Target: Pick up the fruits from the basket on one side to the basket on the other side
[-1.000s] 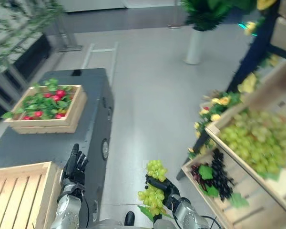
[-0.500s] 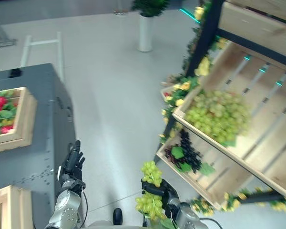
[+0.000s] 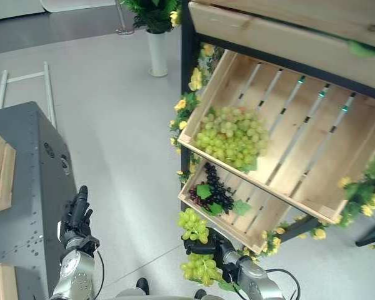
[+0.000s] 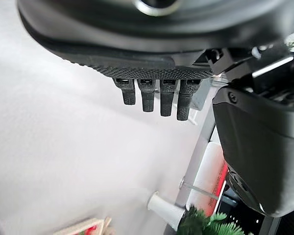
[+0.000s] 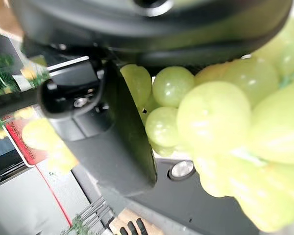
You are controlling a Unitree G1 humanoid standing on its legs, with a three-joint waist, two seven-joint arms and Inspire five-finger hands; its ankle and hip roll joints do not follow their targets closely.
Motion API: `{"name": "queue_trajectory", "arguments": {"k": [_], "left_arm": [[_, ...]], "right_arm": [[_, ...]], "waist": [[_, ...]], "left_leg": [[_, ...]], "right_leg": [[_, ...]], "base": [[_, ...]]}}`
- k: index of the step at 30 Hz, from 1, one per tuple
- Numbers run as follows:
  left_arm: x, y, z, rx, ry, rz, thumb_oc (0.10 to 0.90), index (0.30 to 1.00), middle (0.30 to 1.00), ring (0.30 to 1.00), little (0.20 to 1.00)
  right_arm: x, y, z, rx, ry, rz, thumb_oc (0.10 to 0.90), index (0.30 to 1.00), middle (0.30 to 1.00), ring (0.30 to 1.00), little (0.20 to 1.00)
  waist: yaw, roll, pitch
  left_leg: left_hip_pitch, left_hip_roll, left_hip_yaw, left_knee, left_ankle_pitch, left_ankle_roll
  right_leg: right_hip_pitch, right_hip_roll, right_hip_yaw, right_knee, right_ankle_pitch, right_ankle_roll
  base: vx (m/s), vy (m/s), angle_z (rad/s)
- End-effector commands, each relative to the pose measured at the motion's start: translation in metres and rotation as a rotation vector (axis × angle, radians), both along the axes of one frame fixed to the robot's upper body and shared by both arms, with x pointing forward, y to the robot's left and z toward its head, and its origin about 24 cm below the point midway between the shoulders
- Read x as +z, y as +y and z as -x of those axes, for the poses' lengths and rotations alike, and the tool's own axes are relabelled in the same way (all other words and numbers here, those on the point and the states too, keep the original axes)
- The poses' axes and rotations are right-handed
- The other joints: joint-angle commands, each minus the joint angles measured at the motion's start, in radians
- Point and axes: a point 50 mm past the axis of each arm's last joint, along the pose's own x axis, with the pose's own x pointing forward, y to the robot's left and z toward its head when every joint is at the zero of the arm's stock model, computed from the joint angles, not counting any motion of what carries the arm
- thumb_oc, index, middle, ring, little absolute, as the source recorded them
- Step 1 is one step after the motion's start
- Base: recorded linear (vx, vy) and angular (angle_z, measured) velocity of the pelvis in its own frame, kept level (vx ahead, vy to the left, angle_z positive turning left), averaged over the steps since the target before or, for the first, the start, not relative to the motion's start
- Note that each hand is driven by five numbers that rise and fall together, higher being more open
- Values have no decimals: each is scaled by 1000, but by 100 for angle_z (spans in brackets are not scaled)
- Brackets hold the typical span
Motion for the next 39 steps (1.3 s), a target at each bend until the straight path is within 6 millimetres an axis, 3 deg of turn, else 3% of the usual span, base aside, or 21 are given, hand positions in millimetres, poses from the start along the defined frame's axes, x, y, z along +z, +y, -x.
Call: {"name": "queue_trajectory", "arguments": {"k": [1, 4, 6, 7, 10, 14, 19, 24, 26, 27, 30, 34, 39], "left_arm": [[43, -2, -32, -17, -231, -24, 800, 900, 900, 900, 900], [49, -7, -31, -29, -259, -28, 800, 900, 900, 900, 900], [49, -6, -32, -29, -253, -40, 800, 900, 900, 900, 900], [49, -4, -36, -24, -232, -42, 800, 900, 900, 900, 900], [55, -1, -52, -42, -247, -69, 800, 900, 900, 900, 900], [45, 7, -51, -25, -204, -67, 800, 900, 900, 900, 900], [34, 16, -41, -8, -163, -70, 800, 900, 900, 900, 900], [29, 20, -37, 17, -148, -75, 800, 900, 900, 900, 900], [23, 21, -36, 12, -138, -29, 800, 900, 900, 900, 900], [23, 21, -36, 11, -138, -26, 800, 900, 900, 900, 900], [18, 17, -36, -10, -117, -10, 800, 900, 900, 900, 900], [9, 17, -29, -24, -89, 7, 800, 900, 900, 900, 900], [5, 16, -27, -53, -73, 6, 800, 900, 900, 900, 900]], "right_arm": [[52, 23, -40, 153, -346, 7, 400, 300, 300, 300, 300], [72, 9, -54, 271, -448, 105, 400, 300, 300, 300, 300], [79, 8, -57, 313, -474, 106, 400, 300, 300, 300, 300], [82, 10, -59, 338, -487, 117, 400, 300, 300, 300, 300], [97, 11, -61, 388, -524, 127, 400, 300, 300, 300, 300], [112, 12, -62, 498, -577, 169, 400, 300, 300, 300, 300], [152, 6, -72, 550, -679, 155, 400, 300, 300, 300, 300], [198, -5, -78, 544, -863, 292, 400, 300, 300, 300, 300], [231, -8, -79, 547, -960, 191, 400, 300, 300, 300, 300], [233, -8, -79, 545, -968, 184, 400, 300, 300, 300, 300], [263, -11, -82, 543, -1039, 42, 400, 300, 300, 300, 300], [282, -14, -82, 558, -1077, -80, 400, 300, 300, 300, 300], [302, -31, -97, 422, -1096, -188, 400, 300, 300, 300, 300]], "waist": [[-17, -78, 1], [-6, -91, 22], [-11, -84, 18], [-21, -73, 8], [-34, -69, -8], [-47, -64, -20], [-62, -64, -37], [-93, -71, -41], [-108, -74, -39], [-108, -75, -38], [-117, -80, -47], [-117, -84, -63], [-107, -88, -79]], "left_leg": [[-156, -144, -98, 189, -179, 8], [-151, -138, -172, 284, -243, 21], [-89, -136, -179, 193, -236, 29], [-44, -140, -179, 85, -192, 35], [-12, -142, -205, 15, -165, 28], [32, -142, -182, -30, -169, 38], [51, -136, -150, -37, -181, 48], [64, -121, -108, -37, -191, 50], [66, -115, -95, -37, -194, 48], [66, -115, -95, -37, -194, 47], [78, -110, -81, -37, -206, 43], [85, -105, -72, -37, -211, 38], [87, -102, -74, -37, -214, 31]], "right_leg": [[114, -82, 11, -87, 11, 27], [96, -93, 51, -87, 29, 24], [89, -91, 53, -87, 31, 29], [74, -90, 41, -78, 34, 34], [59, -92, 33, -58, 39, 54], [53, -98, 27, -57, 51, 72], [55, -92, 48, -67, 53, 69], [50, -87, 77, -75, 61, 71], [45, -81, 97, -81, 64, 69], [45, -81, 98, -81, 64, 69], [53, -79, 108, -87, 61, 71], [56, -76, 116, -87, 58, 68], [60, -74, 111, -87, 53, 66]], "base": [[-115, -71, -15], [-172, 6, -61], [-82, 145, -70], [-60, 162, -45], [-70, 125, -3], [-31, 89, -11], [-19, 54, -16], [-26, 20, -12], [-59, 3, -23], [-30, 11, -24], [3, 2, -22], [14, -17, -19], [0, 0, 0]]}}
